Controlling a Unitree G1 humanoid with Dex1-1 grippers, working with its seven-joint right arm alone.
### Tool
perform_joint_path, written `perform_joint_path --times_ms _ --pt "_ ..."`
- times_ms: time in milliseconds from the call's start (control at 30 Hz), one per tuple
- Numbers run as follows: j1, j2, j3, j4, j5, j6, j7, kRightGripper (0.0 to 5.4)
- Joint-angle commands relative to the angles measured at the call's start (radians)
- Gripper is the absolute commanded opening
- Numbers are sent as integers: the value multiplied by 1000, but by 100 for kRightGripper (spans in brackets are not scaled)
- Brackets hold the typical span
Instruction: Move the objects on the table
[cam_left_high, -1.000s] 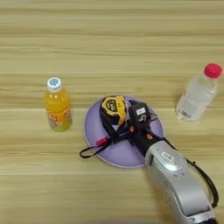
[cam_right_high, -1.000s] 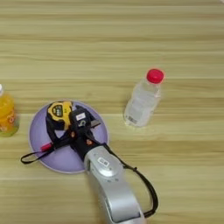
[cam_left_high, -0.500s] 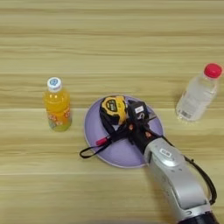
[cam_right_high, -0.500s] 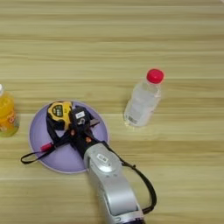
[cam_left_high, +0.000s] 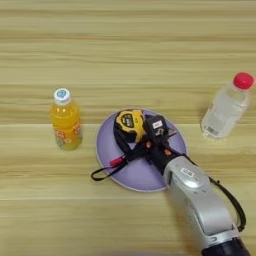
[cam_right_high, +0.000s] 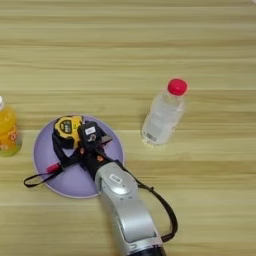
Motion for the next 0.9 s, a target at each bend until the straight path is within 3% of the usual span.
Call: perform_joint_path --times_ms 33,167,900 --pt "-51 6 -13 -31 3 -29 -1 478" --pt "-50 6 -13 -31 3 -30 1 436" --pt "-37 5 0 -57 7 -54 25 429"
